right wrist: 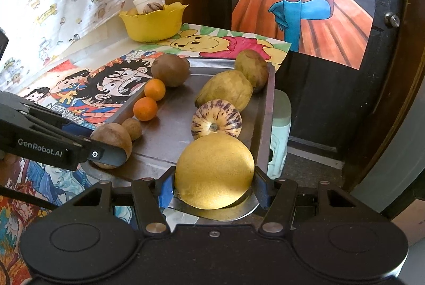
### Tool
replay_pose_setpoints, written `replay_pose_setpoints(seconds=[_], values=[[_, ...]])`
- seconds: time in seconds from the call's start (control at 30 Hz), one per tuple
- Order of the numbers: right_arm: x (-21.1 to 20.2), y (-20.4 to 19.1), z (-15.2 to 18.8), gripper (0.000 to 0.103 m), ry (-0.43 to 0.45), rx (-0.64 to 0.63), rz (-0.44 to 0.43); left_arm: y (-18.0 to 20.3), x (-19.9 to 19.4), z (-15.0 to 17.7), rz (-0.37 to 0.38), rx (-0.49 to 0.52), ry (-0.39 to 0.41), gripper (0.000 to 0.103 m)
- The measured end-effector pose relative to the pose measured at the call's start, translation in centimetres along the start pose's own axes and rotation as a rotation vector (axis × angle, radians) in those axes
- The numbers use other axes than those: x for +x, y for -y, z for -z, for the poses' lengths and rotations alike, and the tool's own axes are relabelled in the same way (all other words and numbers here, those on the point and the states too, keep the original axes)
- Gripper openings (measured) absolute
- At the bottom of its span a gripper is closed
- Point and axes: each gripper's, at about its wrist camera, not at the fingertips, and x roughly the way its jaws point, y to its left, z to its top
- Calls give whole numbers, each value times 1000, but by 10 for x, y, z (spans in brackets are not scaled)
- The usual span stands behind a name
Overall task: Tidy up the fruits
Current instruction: 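Lower the brown fruit onto the tray with the left gripper while the right lowers the lemon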
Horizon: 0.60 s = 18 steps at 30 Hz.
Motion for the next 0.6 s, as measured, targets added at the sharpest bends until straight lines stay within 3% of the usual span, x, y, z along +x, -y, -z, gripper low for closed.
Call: replay_pose_setpoints(seconds=[0.6], values=[[16, 5, -7, 61, 28, -63, 6, -5, 11, -9, -14, -4, 25, 49]])
